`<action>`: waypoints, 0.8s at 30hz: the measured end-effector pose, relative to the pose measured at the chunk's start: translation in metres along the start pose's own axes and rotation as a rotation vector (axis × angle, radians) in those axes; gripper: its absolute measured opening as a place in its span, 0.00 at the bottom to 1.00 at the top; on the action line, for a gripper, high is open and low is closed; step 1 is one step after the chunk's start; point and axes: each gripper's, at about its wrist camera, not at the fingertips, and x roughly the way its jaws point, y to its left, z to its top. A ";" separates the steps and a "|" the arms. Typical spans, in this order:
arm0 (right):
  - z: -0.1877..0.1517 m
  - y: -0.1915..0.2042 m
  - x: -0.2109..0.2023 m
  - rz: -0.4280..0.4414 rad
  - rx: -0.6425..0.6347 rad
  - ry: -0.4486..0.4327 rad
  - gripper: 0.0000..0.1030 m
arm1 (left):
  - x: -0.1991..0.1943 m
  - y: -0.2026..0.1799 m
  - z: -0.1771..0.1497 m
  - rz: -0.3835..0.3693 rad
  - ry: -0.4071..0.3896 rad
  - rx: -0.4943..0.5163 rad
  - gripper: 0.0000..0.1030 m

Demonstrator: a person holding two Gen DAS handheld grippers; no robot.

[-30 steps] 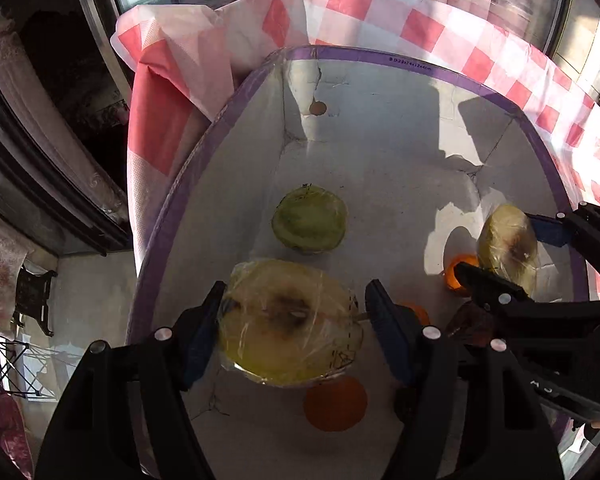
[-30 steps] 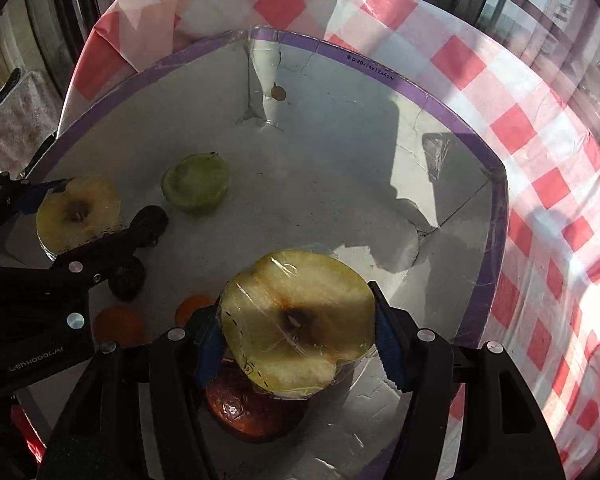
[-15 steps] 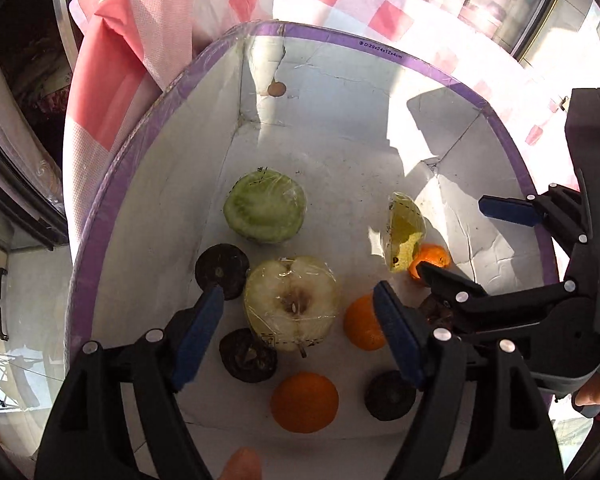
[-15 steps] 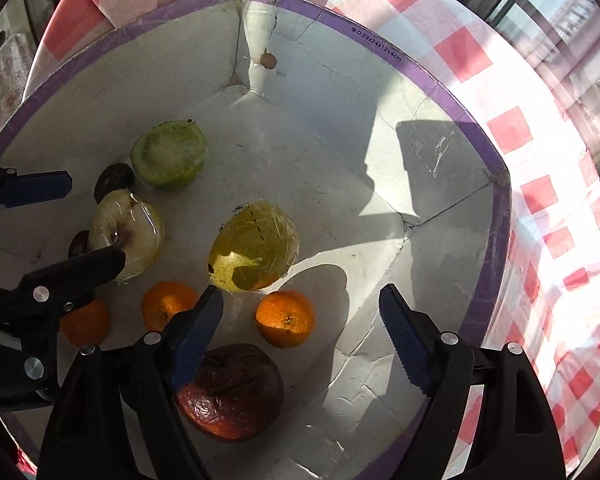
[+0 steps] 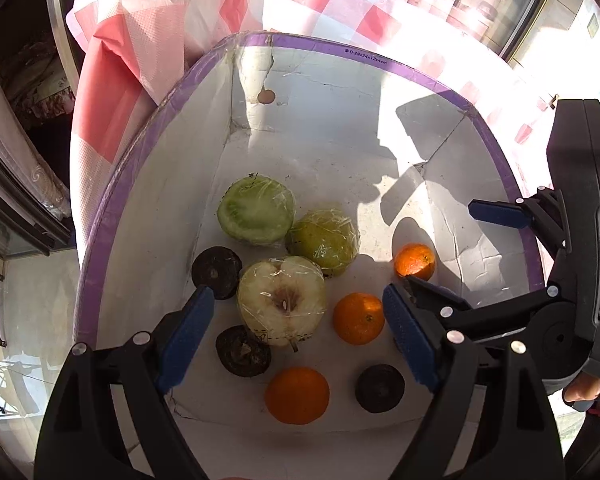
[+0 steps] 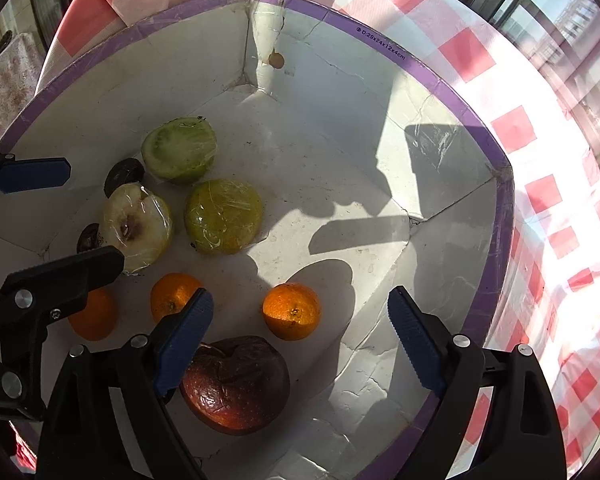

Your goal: Organize fruits

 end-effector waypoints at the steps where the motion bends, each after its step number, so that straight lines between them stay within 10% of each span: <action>1: 0.002 0.002 0.000 -0.002 0.000 0.001 0.84 | 0.000 0.000 0.000 0.003 -0.001 0.002 0.84; 24: 0.002 0.000 -0.002 -0.007 0.007 -0.008 0.84 | -0.003 0.002 0.003 0.028 -0.032 -0.010 0.80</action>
